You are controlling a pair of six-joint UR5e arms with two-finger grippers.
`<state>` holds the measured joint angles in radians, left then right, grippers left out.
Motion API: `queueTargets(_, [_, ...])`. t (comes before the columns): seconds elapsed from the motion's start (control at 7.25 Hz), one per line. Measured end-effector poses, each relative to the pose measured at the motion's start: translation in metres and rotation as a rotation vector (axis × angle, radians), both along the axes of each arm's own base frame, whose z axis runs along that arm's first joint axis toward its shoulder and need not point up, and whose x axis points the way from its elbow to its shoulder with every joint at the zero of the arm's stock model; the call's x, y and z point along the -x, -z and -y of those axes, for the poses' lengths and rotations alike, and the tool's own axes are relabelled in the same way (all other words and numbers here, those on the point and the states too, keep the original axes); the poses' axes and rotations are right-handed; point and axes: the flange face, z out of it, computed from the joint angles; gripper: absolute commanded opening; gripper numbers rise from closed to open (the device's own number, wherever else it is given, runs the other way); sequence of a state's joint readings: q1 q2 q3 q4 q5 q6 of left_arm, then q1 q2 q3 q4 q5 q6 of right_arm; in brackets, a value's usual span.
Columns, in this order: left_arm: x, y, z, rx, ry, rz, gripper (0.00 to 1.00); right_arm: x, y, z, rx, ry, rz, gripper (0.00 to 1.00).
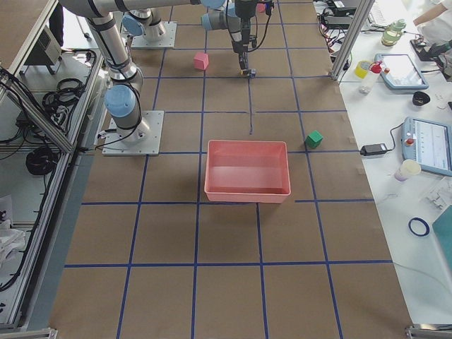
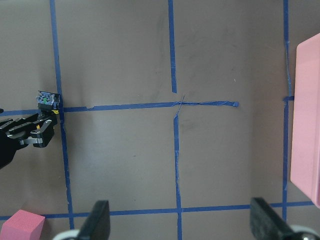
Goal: Align button upright
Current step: 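Lower the left gripper and grasp the button switch lying on its side, then rotate the held button switch with the left gripper to stand yellow cap down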
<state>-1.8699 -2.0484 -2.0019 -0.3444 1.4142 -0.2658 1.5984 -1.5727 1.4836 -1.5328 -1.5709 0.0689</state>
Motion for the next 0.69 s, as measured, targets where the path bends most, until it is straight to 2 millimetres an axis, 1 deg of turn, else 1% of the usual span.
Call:
queueTargets(0.28, [0.001,-0.002,-0.001,-0.008,0.004,-0.009,0.0,0.0,0.0,0.0,-0.002,0.0,-0.001,1.0])
queueTargets(0.55, [0.002,-0.015,0.005,-0.035,-0.009,-0.002,0.0,0.0,0.001,0.0,-0.003,0.0,-0.001,1.0])
queueTargets(0.69, [0.005,-0.025,0.013,-0.08,-0.038,0.004,0.0,0.0,0.001,0.0,-0.004,0.0,-0.001,1.0])
